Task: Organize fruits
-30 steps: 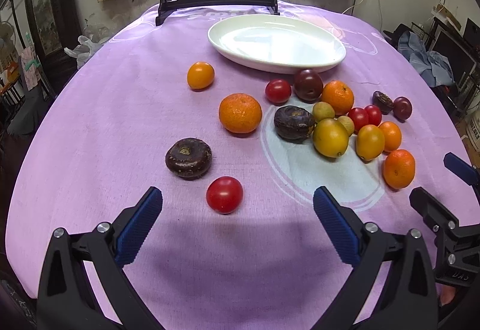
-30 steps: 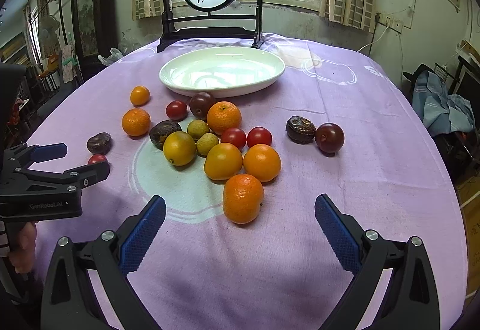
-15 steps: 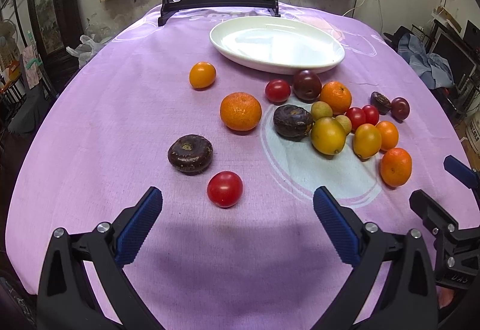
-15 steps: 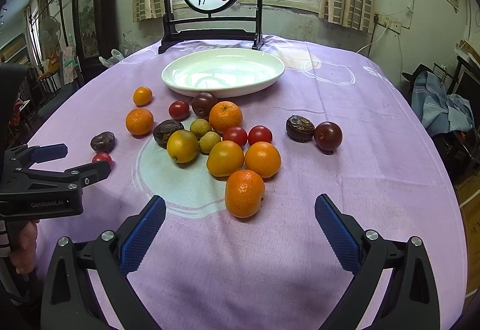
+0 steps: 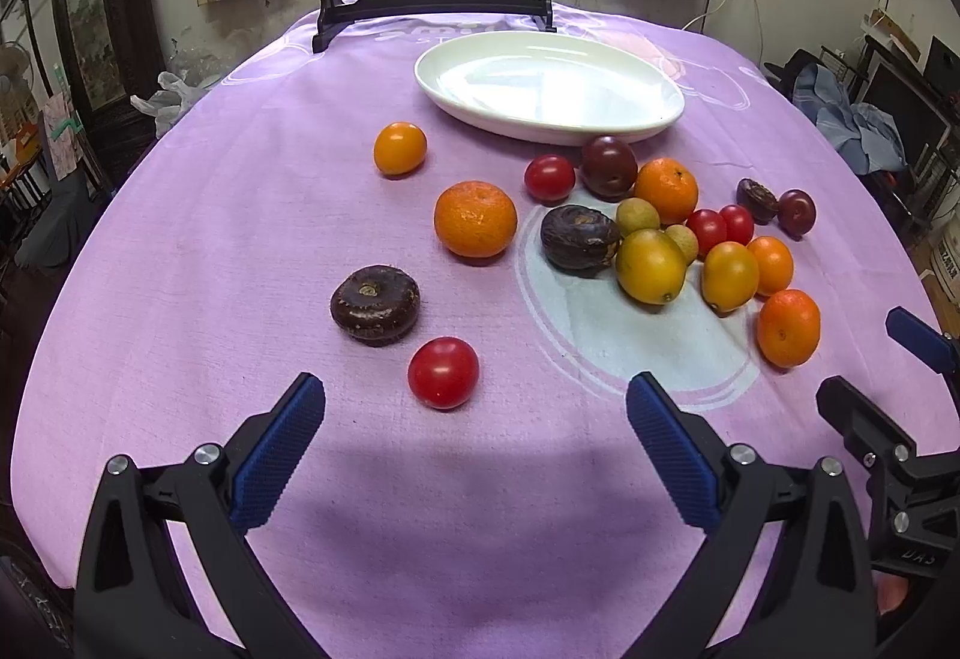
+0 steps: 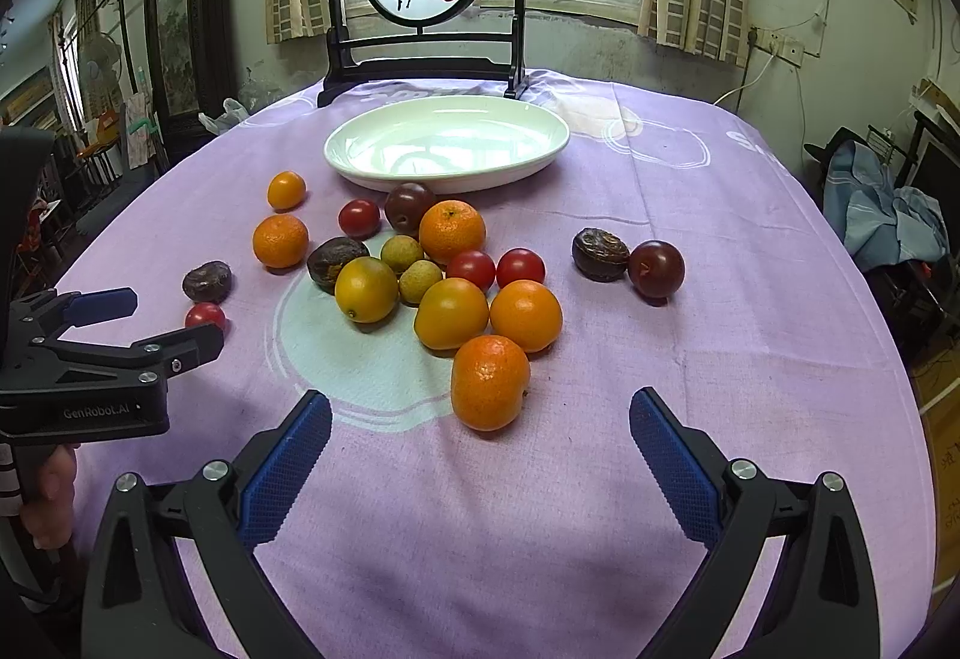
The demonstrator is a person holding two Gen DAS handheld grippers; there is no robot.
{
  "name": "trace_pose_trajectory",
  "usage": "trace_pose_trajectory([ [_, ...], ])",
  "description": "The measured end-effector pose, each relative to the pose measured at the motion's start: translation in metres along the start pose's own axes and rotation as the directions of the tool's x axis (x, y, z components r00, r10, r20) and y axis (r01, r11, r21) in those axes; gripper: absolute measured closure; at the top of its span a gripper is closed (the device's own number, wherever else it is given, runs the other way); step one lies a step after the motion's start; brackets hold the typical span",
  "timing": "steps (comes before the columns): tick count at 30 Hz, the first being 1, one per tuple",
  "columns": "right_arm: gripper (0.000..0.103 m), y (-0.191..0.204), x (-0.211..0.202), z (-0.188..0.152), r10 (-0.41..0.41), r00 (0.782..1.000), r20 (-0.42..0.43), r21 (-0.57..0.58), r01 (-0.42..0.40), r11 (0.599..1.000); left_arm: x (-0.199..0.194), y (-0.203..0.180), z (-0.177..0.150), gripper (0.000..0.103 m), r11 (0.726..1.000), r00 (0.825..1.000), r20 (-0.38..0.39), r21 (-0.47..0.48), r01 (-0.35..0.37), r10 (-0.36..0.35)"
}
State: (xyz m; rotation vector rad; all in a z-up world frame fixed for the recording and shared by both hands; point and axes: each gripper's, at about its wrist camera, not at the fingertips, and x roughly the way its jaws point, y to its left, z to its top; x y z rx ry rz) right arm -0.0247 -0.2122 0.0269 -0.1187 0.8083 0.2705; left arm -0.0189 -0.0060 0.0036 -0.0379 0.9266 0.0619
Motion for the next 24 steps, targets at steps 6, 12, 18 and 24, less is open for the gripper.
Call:
trace_pose_trajectory([
  [6,0.003,-0.0001,0.0004,0.0001,0.001,1.000,0.000,-0.001,-0.001,1.000,0.0005,-0.0002,0.0006,0.004,1.000,1.000,-0.001,0.000,-0.001,0.001],
  [12,0.003,-0.0001,0.0006,0.0001,0.001,1.000,0.000,0.000,-0.001,1.000,0.0003,-0.0003,0.0005,0.004,1.000,1.000,0.000,0.000,-0.001,0.001],
  [18,0.003,-0.0001,0.0008,0.0003,0.001,1.000,-0.002,-0.001,-0.001,1.000,0.0004,-0.0003,0.0006,0.004,1.000,1.000,-0.002,-0.001,-0.001,0.001],
  [24,0.003,0.0007,-0.0001,-0.0011,0.001,1.000,-0.003,-0.002,-0.001,1.000,0.0004,-0.0011,0.0003,0.004,1.000,1.000,-0.003,0.001,-0.001,0.001],
])
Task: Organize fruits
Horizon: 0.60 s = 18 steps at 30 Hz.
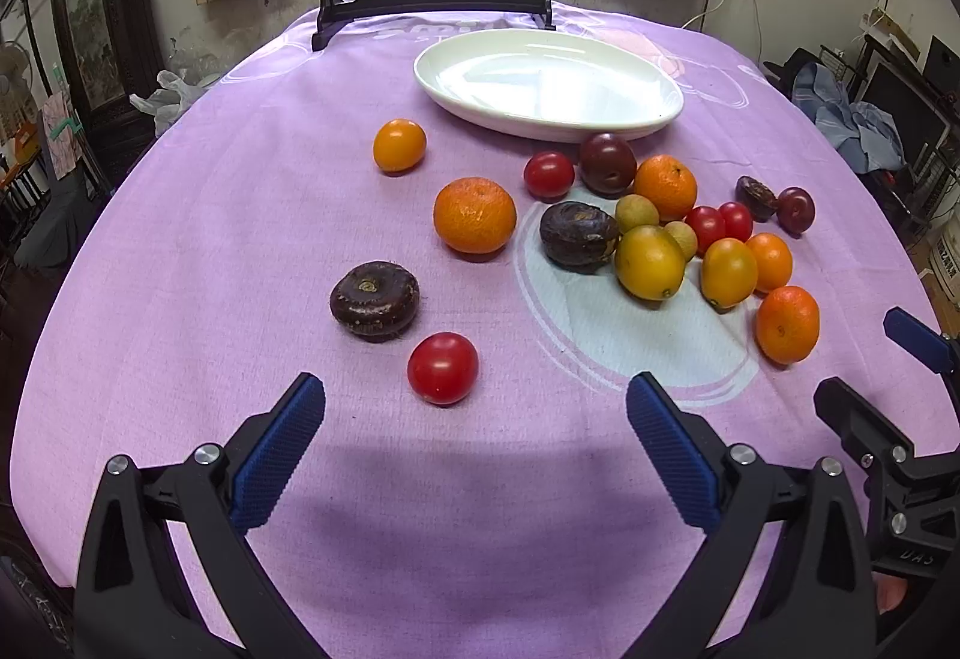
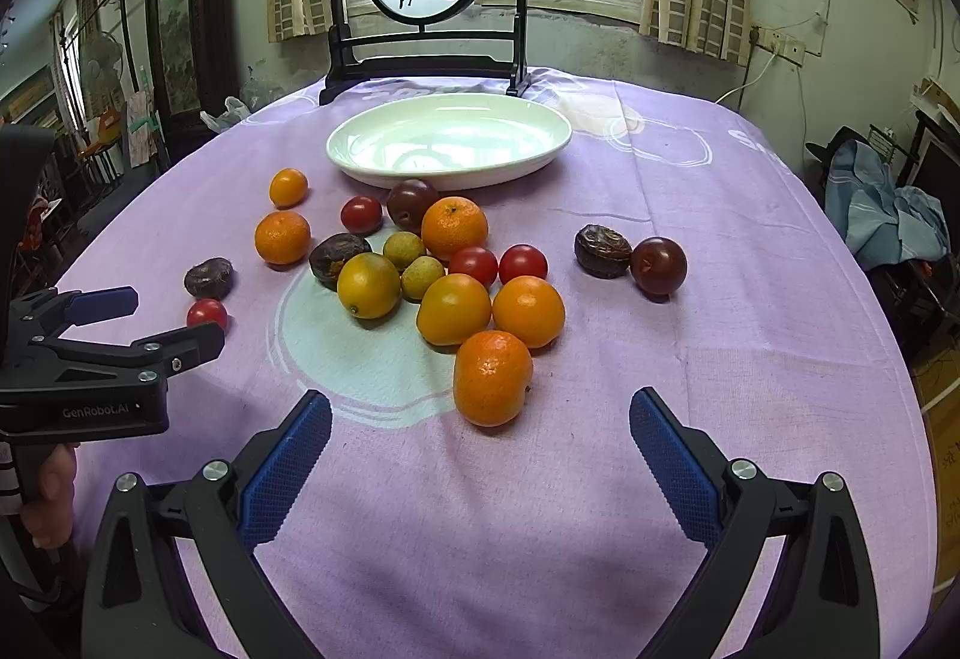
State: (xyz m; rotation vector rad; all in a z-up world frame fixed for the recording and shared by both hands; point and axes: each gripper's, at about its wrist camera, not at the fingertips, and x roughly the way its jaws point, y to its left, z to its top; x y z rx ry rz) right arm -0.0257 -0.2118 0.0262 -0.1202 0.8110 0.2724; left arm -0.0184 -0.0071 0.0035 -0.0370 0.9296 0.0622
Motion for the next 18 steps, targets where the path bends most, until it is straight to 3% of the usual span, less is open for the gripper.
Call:
trace_pose_trajectory([
  [18,0.003,0.000,0.003,-0.011,0.018,1.000,-0.018,0.000,-0.018,1.000,0.016,0.014,-0.012,0.004,1.000,0.997,-0.071,-0.026,-0.012,0.011],
])
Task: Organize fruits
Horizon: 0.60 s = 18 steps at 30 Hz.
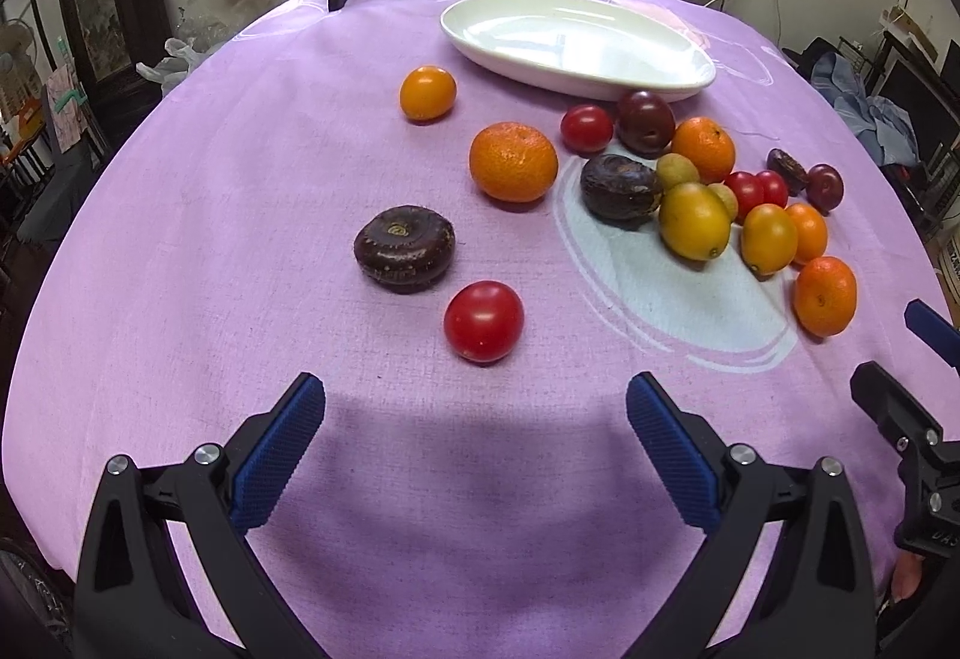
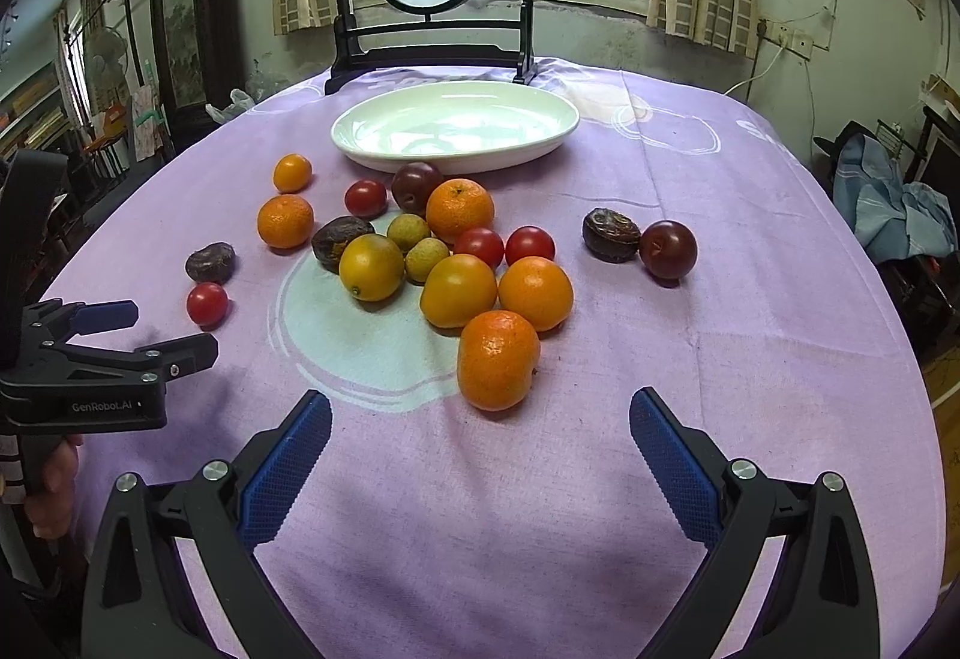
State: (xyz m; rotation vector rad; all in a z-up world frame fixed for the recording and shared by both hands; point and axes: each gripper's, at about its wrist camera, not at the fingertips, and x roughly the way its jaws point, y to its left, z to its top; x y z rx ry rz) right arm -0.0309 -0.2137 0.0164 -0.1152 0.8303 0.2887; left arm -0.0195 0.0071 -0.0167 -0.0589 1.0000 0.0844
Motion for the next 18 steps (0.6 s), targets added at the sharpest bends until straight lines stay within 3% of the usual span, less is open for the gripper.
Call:
trace_pose_trajectory([
  [12,0.003,-0.004,0.003,-0.001,0.000,1.000,-0.006,0.006,0.000,1.000,-0.001,0.003,0.000,0.006,1.000,1.000,0.006,0.004,0.006,-0.006],
  [13,0.003,-0.004,0.003,-0.002,0.004,1.000,-0.006,0.007,-0.004,1.000,-0.002,0.005,0.000,0.008,1.000,1.000,0.012,0.005,0.006,-0.006],
  [15,0.003,-0.004,0.005,-0.002,0.008,1.000,-0.011,0.008,-0.008,1.000,-0.001,0.008,0.000,0.033,1.000,1.000,0.003,0.008,0.012,-0.012],
  [18,0.003,-0.005,0.009,-0.002,0.018,1.000,-0.018,0.009,-0.018,1.000,0.007,0.012,0.003,0.037,0.999,0.998,-0.046,-0.014,0.034,-0.035],
])
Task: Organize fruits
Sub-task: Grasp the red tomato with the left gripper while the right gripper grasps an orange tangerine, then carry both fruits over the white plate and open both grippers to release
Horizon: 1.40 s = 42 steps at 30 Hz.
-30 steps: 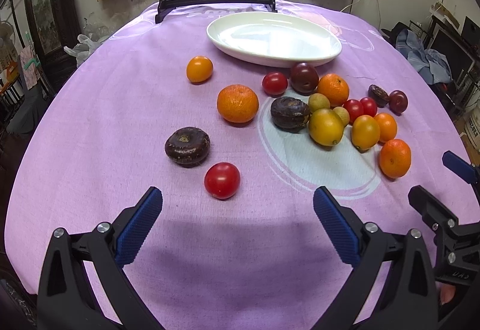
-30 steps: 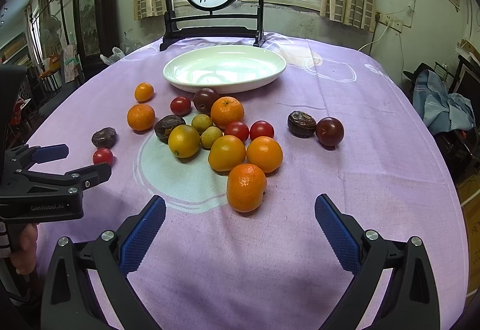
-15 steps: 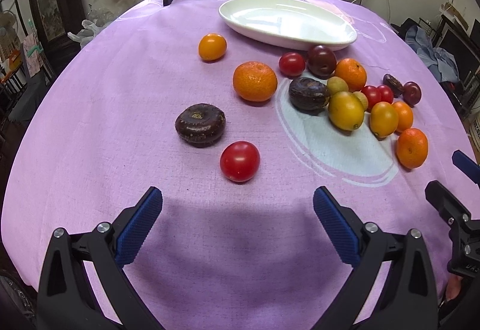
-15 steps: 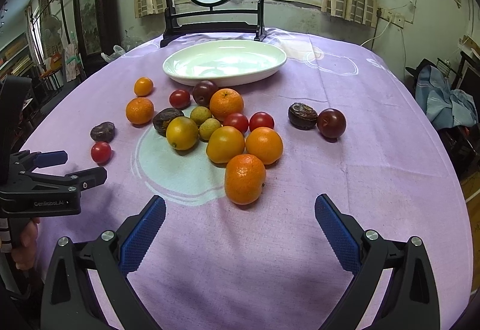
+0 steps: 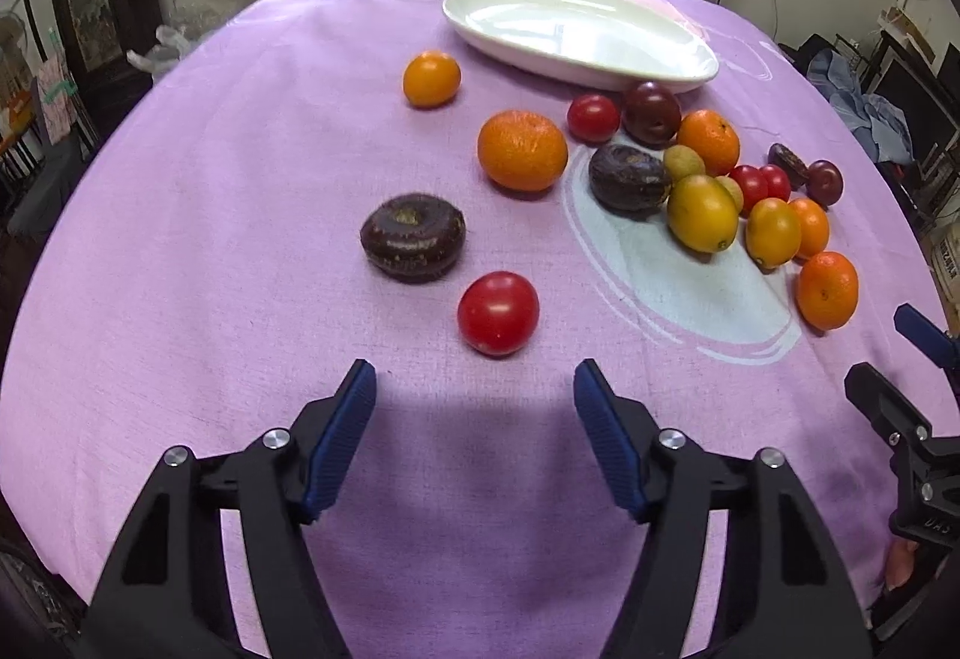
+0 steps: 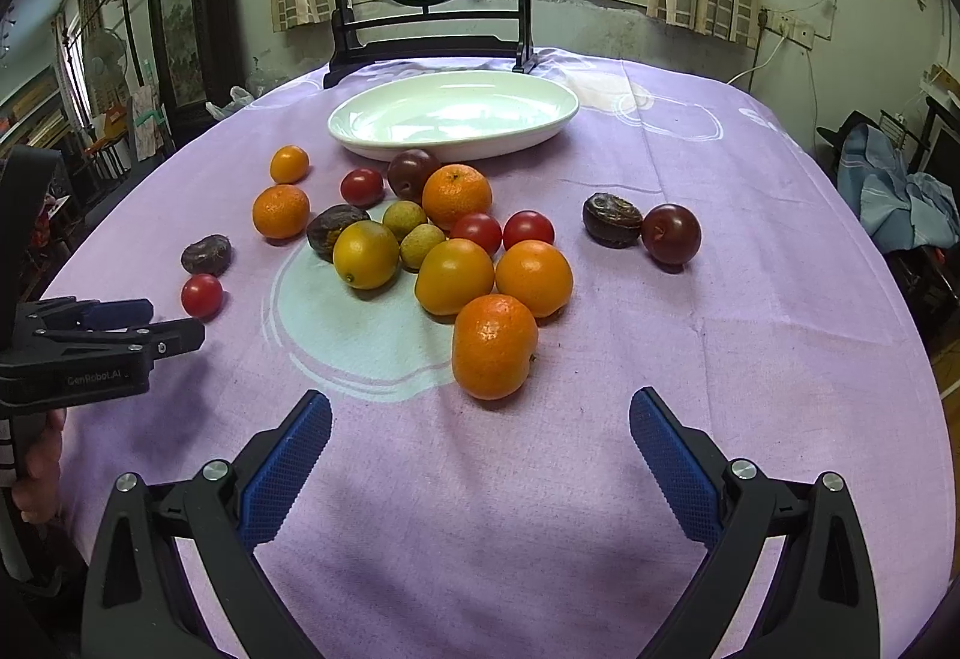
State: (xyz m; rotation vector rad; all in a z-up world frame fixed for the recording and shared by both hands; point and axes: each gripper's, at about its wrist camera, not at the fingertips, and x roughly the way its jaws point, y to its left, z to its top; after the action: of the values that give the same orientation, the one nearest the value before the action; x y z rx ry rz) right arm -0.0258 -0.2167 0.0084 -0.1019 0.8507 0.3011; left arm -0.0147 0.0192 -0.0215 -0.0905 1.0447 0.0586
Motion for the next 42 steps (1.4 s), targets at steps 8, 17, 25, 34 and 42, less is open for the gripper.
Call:
trace_pose_trajectory([
  [8,0.003,-0.009,0.002,-0.001,0.004,1.000,-0.003,0.014,-0.004,1.000,0.013,-0.020,0.011,0.054,1.000,1.000,-0.018,0.029,-0.007,0.007],
  [17,0.003,-0.016,0.002,-0.003,0.016,1.000,-0.010,0.015,-0.016,1.000,0.014,-0.012,0.020,0.077,1.000,1.000,0.011,-0.014,-0.006,0.006],
  [25,0.034,-0.014,0.017,0.007,0.062,0.996,-0.061,0.018,-0.061,0.998,0.001,-0.006,0.015,0.077,0.999,0.998,0.052,-0.013,0.039,-0.038],
  [34,0.068,-0.006,0.045,0.024,0.057,0.993,-0.103,0.003,-0.057,0.998,-0.005,-0.005,0.019,0.077,0.999,0.997,0.065,0.014,0.043,-0.044],
  [42,0.069,-0.016,0.009,0.054,0.119,0.992,0.037,-0.022,-0.118,0.993,-0.022,-0.028,0.072,0.077,0.991,0.989,0.128,0.114,0.064,-0.079],
])
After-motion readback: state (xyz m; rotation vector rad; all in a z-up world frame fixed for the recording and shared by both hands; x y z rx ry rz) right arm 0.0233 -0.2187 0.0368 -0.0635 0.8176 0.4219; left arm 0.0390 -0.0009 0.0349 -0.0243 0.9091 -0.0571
